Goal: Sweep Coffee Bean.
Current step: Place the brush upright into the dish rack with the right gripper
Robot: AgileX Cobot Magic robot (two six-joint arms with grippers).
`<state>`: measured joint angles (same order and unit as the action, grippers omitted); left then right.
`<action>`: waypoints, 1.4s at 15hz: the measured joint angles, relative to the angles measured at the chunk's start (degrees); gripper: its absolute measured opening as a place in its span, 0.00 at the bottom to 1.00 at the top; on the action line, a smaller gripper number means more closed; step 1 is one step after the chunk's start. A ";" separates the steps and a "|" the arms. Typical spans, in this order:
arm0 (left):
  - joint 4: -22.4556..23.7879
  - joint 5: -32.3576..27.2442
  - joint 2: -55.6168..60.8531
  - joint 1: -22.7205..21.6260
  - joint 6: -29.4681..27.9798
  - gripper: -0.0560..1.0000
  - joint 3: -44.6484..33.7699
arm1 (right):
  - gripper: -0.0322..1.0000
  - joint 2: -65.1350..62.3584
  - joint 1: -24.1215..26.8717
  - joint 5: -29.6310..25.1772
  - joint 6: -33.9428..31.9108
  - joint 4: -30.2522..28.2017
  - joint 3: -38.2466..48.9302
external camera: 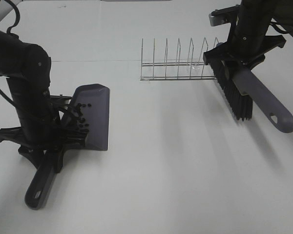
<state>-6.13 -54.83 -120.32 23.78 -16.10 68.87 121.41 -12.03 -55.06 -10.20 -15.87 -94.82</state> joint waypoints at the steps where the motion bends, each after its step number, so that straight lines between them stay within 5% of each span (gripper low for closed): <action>1: 0.00 0.00 0.00 0.00 0.00 0.35 0.00 | 0.31 0.00 0.00 0.69 -0.74 -0.23 0.00; 5: 0.00 0.00 0.00 0.00 0.00 0.35 0.00 | 0.31 0.74 0.00 2.69 -1.26 -1.95 0.00; 9: 0.00 0.00 0.00 0.00 0.00 0.35 0.00 | 0.31 1.38 0.00 -2.52 -1.26 -1.95 0.00; 21: 0.00 0.00 0.00 0.00 0.74 0.35 0.00 | 0.31 6.19 0.00 1.20 -4.98 -3.67 -5.73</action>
<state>-6.13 -54.83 -120.32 23.78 -15.36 68.87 127.60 -12.03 -53.86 -15.18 -19.54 -100.55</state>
